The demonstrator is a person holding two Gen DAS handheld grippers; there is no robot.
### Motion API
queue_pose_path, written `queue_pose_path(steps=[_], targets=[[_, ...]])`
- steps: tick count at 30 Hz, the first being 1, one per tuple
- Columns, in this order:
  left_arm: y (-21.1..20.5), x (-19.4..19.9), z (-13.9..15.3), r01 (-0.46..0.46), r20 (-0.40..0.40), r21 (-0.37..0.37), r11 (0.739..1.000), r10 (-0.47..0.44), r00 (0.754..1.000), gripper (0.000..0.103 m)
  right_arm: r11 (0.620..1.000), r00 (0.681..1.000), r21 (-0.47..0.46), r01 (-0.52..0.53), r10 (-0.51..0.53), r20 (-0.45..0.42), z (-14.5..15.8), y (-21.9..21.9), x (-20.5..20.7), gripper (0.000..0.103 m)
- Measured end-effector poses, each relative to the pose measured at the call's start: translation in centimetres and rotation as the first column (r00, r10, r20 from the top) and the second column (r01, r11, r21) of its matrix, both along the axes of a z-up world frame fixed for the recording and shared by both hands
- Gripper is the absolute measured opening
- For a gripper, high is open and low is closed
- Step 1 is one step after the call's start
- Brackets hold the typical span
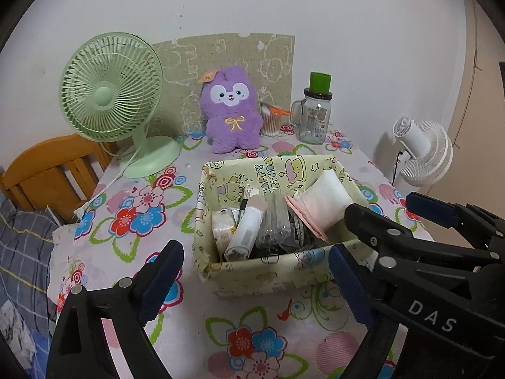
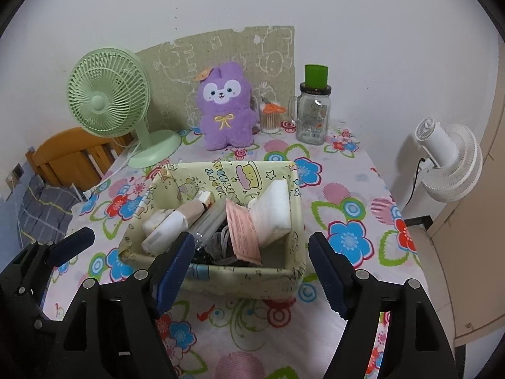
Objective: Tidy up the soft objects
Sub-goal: 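Withdraw both open tools up and away from the basket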
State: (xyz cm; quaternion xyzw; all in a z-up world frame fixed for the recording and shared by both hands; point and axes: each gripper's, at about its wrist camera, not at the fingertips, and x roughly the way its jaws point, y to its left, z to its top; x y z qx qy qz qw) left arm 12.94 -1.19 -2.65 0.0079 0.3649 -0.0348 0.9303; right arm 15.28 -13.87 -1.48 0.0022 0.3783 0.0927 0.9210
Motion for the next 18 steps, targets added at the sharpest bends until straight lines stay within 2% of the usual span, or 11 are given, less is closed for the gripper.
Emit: queue_pose_path(steps=[18], targets=[[0.1,-5.6,2.7,-0.016,0.07,0.003,1.0,0.016,0.997,0.098,1.0,0.994,-0.001,0.018,-0.018,0.106,3.1,-1.7,-6.2,0.082]])
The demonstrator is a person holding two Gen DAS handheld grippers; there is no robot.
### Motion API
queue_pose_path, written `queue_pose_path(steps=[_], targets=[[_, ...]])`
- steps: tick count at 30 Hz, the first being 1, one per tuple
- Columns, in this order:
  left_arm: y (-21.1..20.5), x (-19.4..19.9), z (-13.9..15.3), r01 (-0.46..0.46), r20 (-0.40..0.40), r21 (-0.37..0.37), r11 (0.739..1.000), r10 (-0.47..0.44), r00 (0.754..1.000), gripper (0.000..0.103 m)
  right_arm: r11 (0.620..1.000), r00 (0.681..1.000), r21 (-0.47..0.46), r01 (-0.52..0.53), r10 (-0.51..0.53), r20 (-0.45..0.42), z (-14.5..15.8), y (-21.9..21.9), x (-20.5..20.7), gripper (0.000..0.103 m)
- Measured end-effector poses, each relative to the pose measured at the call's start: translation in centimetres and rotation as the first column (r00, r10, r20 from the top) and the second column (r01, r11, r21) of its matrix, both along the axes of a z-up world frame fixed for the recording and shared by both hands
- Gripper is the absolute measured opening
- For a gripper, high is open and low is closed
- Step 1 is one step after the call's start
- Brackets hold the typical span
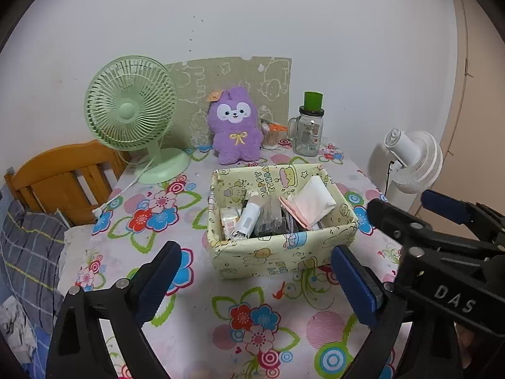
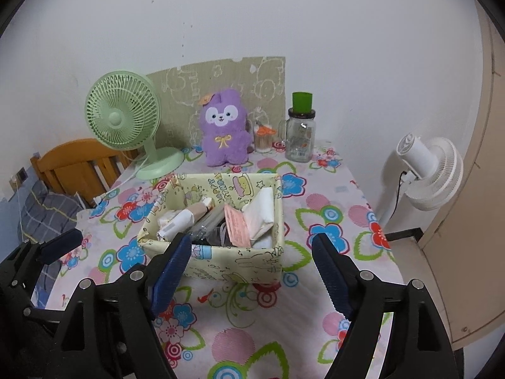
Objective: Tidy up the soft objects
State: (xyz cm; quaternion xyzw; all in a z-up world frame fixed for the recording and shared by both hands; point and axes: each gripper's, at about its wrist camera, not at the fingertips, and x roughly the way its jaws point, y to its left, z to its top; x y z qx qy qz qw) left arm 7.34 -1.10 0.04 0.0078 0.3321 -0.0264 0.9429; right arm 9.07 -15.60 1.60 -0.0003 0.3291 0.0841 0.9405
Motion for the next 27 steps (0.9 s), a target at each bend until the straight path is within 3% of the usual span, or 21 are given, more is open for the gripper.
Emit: queue_pose_path(steps=[27], targets=[[3.0,-5.8,2.5,-0.07,0.105,-0.04,0.997,0.074,0.992,0.103,0.998,0.989,-0.014,0.053,-0.051,0.136,2.5,-1.6,-6.2,0.094]])
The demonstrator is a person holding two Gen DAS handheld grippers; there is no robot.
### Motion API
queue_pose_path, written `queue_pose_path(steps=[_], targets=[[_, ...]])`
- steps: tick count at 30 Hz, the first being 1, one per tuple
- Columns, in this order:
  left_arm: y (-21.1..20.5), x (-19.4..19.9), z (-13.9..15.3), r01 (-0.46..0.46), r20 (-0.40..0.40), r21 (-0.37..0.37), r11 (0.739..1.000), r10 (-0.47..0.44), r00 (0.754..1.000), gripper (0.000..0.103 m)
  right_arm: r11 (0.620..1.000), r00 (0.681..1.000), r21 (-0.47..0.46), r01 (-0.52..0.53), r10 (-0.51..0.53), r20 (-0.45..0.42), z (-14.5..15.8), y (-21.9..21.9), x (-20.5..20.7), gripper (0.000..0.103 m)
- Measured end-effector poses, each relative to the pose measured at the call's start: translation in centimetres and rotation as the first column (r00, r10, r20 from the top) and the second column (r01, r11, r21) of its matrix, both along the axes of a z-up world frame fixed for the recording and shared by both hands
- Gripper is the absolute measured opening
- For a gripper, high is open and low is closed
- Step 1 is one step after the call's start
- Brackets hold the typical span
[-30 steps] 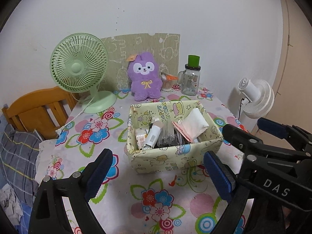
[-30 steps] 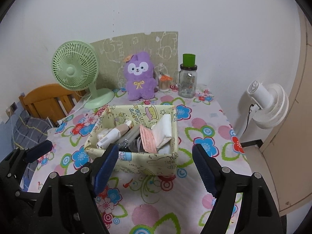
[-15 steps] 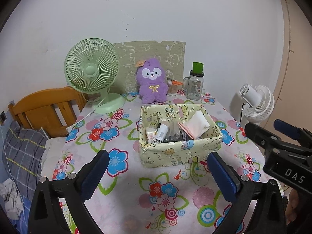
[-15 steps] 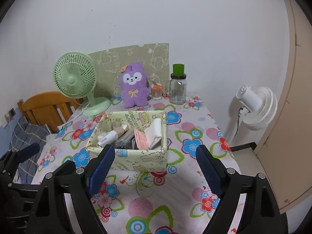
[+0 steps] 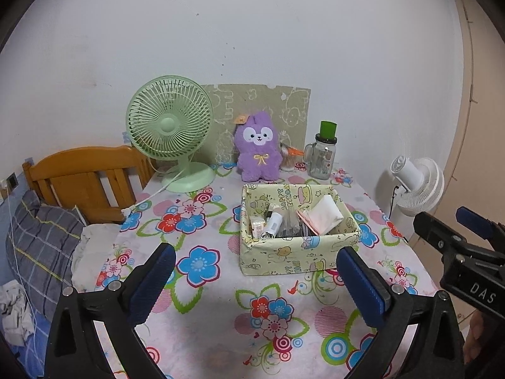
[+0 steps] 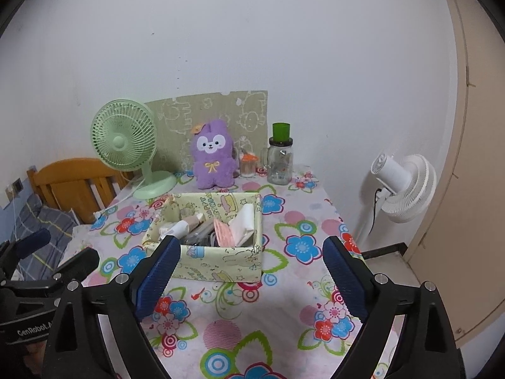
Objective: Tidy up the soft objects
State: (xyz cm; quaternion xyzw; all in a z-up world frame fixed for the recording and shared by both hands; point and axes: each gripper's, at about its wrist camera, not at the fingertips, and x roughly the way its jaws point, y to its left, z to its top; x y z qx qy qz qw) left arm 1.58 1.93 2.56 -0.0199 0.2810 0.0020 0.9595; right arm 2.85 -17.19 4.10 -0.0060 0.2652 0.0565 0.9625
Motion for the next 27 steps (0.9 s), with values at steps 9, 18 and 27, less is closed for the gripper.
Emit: queue_pose_path(steps=[9,18,27], targets=[[0.2,-0.9,0.4,-0.027,0.023,0.005,1.0,0.027,0.999,0.103,1.0,1.0,0.003,-0.012,0.012,0.017,-0.1,0.5,-1.1,0.095],[-0.2,-1.3,0.5,-0.013,0.033,0.015,1.0,0.012,0.999,0.103,1.0,1.0,0.016,-0.008,0.007,0.03,0.2,0.1,-1.6,0.095],[-0.7,-1.7,0.7,-0.019,0.04,0.032,0.999,0.017,0.999,0.103,1.0,0.999,0.014,-0.006,0.005,0.033,0.3,0.1,-1.9,0.095]])
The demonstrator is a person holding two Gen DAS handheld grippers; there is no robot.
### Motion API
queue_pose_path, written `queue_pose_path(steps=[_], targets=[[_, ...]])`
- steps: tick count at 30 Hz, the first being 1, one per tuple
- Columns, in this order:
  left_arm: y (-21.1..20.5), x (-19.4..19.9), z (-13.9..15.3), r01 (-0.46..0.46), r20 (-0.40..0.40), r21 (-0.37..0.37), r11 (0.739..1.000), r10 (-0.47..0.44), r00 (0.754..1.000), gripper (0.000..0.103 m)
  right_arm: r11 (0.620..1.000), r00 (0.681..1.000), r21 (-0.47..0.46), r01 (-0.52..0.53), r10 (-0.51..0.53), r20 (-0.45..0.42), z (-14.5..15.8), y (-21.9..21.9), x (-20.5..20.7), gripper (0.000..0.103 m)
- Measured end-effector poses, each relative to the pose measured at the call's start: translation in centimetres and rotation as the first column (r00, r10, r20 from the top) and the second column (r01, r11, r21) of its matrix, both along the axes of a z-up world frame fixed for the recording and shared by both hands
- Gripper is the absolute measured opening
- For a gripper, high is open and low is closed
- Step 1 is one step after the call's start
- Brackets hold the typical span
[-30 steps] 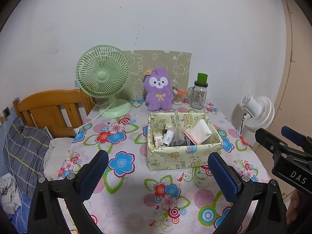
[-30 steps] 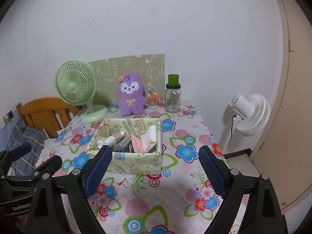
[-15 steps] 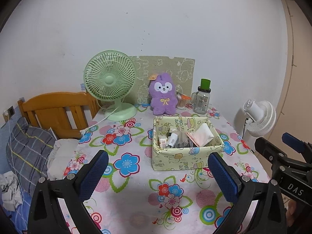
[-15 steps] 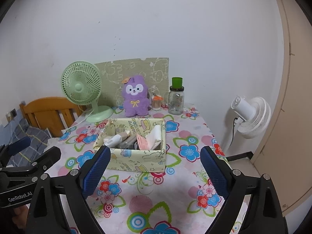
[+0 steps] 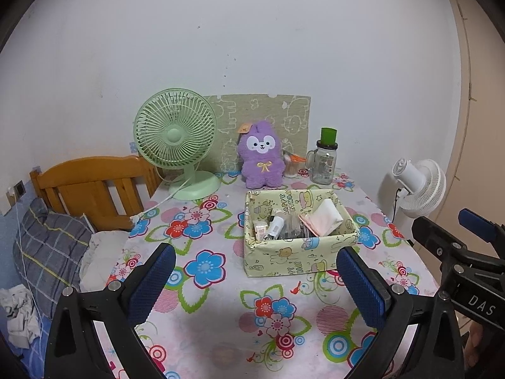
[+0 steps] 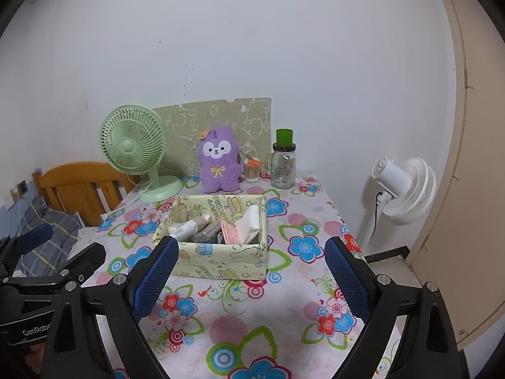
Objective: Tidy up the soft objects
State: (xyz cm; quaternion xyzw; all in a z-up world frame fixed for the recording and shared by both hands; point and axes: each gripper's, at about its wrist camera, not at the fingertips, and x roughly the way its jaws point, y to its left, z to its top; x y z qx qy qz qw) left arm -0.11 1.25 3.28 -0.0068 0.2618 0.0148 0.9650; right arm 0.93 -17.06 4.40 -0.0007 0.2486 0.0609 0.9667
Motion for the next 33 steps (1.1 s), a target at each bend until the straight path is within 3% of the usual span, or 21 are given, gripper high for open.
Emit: queue_pose_path(steps=[33], targets=[[-0.5,-0.26,0.16,0.014,-0.012,-0.009,1.0,-0.015,1.0,0.103,1.0,1.0,-0.007,0.003,-0.003,-0.001,0.24,-0.01,-0.4,0.095]])
